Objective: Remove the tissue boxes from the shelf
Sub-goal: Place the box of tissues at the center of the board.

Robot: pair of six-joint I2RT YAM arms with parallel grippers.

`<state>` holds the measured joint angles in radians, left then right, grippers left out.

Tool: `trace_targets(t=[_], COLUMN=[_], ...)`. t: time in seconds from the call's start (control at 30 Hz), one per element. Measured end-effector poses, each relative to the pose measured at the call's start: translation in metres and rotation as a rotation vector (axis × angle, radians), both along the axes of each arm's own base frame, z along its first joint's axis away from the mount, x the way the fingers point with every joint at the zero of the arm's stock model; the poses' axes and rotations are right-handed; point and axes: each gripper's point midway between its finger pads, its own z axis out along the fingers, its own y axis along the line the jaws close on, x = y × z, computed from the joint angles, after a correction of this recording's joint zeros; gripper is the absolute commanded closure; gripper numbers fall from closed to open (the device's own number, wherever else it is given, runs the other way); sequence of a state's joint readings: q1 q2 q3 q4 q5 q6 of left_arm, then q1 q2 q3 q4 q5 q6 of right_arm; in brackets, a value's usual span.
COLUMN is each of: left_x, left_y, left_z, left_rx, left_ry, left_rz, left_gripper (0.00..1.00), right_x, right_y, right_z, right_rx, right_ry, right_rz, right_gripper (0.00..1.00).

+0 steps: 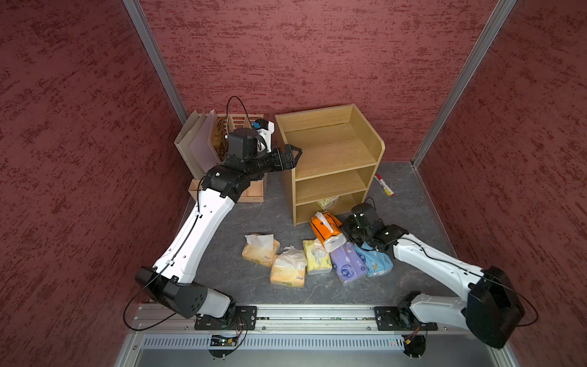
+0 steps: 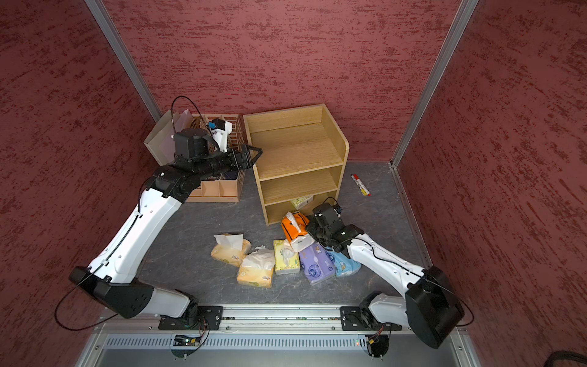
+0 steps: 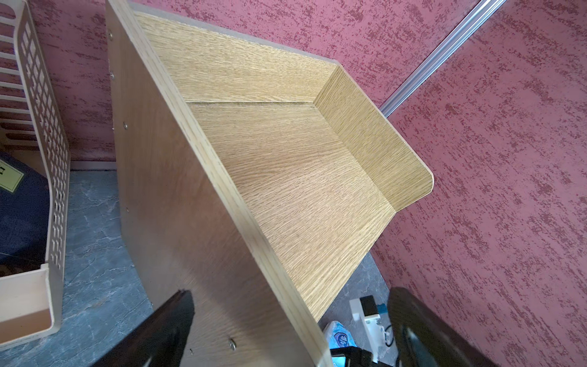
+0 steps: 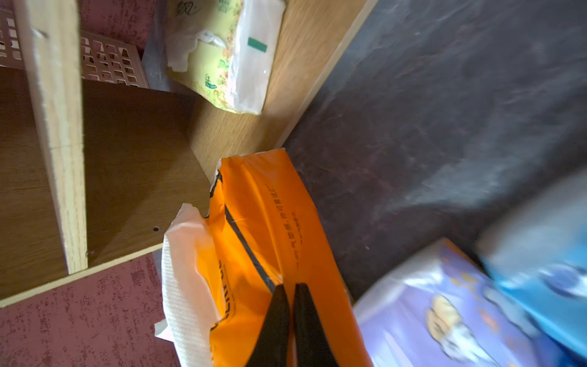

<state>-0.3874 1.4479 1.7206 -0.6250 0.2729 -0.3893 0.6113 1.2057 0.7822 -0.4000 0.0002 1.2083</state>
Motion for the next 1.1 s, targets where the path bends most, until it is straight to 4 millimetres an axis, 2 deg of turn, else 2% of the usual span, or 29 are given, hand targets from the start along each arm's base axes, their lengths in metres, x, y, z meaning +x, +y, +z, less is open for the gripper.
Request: trace_targets(t=[0.17, 0.4, 0.53, 0.63, 0.7, 0.87, 1.0, 1.1], left_x=[0.002, 0.005, 0.006, 0.006, 0.006, 0.006, 0.006, 0.006], left_y=[0.002, 0.002, 0.001, 0.001, 0.000, 0.000, 0.001, 0.001], left_z=[0.002, 0.005, 0.008, 0.009, 0.009, 0.009, 0.009, 0.010], left_rx=[0.001, -0.008, -0.019, -0.027, -0.028, -0.027, -0.026, -0.026], left_ry=[-0.011, -0.027, -0.036, -0.037, -0.037, -0.037, -0.037, -0.038], left_rz=[0.013, 0.021, 0.022, 0.022, 0.021, 0.021, 0.021, 0.021], left_gripper=[0.00, 0.00, 0.00, 0.00, 0.00, 0.00, 0.00, 0.00], right_x=[-0.024, -0.053, -0.052, -0.041, -0.031, -0.018, -0.021, -0.024], right_y=[-0.043, -0.130, -0.167, -0.189, -0.203, -0.231, -0.235, -0.233], right_z=[0.024, 0.045, 0.056, 0.059, 0.053, 0.023, 0.002, -0.010], right_rx=[-0.046, -0.164, -0.220, -0.247, -0.265, -0.271, -0.263, -0.261], right_ry=[-0.018, 0.004, 0.024, 0.052, 0.087, 0.166, 0.178, 0.188], right_rz=[-0.067, -0.248, -0.325, -0.355, -0.362, -0.357, -0.333, -0.315], right_gripper=[1.00, 1.00, 1.00, 1.00, 1.00, 1.00, 1.00, 0.94])
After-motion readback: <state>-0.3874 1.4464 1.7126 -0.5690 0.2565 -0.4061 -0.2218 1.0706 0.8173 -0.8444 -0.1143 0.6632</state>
